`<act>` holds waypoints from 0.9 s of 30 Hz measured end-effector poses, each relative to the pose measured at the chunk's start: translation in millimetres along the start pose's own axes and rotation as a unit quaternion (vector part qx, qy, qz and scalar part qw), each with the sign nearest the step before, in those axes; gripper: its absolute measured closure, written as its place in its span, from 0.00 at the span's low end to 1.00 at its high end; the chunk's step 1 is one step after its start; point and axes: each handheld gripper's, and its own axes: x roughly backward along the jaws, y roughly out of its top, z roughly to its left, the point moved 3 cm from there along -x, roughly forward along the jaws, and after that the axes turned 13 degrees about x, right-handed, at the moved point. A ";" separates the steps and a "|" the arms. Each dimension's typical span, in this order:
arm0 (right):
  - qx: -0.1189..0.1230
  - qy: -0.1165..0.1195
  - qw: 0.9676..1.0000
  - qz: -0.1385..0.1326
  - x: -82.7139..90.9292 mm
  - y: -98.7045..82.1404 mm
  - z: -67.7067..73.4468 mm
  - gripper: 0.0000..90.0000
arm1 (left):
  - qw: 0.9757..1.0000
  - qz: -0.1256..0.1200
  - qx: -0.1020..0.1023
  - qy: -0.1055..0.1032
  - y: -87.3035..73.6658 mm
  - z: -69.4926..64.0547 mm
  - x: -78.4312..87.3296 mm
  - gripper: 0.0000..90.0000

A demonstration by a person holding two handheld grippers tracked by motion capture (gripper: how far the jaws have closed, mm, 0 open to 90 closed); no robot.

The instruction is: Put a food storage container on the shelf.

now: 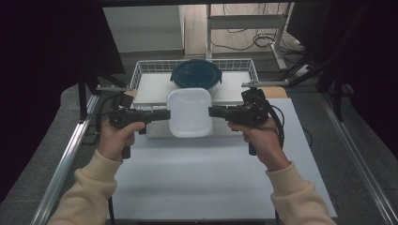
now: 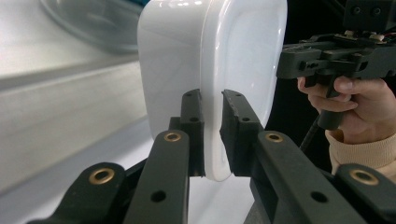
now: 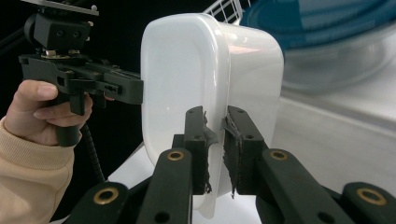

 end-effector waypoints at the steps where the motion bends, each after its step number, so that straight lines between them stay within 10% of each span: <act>1: 0.001 0.000 1.000 0.000 0.4 4.3 0.1 0.88 | 1.000 -0.001 -0.001 0.000 3.7 -1.0 1.0 0.89; 27: 0.012 -0.009 1.000 -0.009 3.2 88.8 -31.6 0.88 | 1.000 0.001 0.001 -0.009 96.0 -13.4 0.7 0.88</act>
